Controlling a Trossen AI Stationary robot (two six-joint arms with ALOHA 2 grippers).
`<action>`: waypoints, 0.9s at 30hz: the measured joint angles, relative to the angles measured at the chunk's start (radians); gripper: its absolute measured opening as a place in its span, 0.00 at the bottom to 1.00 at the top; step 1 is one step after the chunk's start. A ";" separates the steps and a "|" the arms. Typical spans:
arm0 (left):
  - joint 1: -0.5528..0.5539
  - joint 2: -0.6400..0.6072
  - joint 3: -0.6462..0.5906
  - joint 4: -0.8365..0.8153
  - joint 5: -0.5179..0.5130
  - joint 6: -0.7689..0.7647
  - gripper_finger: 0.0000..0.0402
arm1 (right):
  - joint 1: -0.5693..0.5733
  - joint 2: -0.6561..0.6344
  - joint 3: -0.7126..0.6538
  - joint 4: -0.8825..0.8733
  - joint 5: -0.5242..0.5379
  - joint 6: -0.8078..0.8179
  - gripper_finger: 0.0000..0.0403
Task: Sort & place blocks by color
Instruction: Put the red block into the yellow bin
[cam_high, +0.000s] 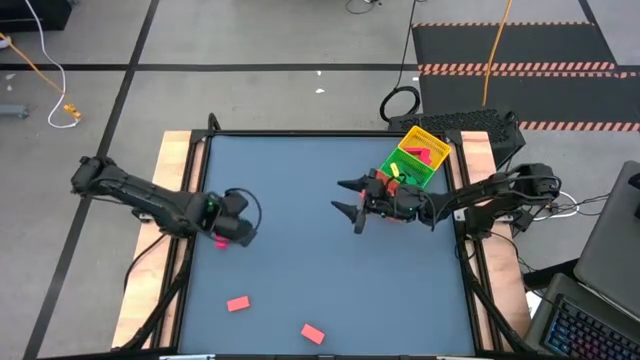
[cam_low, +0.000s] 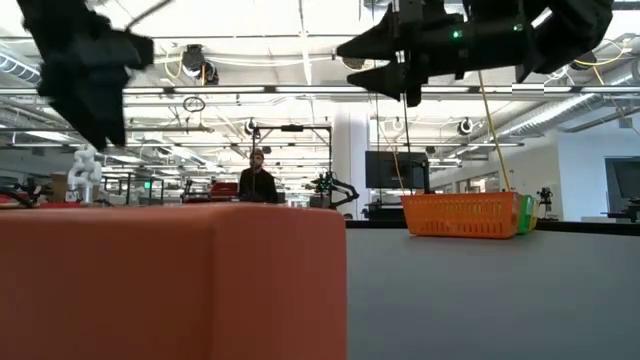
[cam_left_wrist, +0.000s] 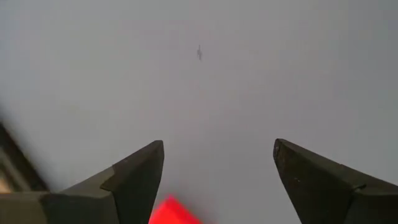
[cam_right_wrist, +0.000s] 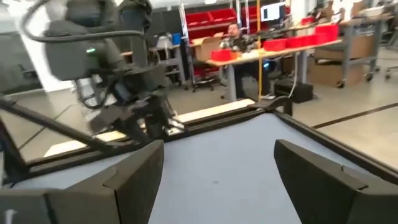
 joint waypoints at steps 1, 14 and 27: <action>-0.034 0.007 0.030 -0.053 0.004 -0.044 0.75 | 0.007 -0.001 0.000 0.005 0.020 -0.001 0.74; -0.171 0.120 0.131 -0.354 0.231 -0.557 0.78 | 0.027 0.000 0.000 -0.107 0.084 -0.024 0.74; -0.062 0.133 -0.112 0.000 0.328 -0.671 0.78 | -0.015 -0.001 0.000 -0.099 0.078 -0.145 0.74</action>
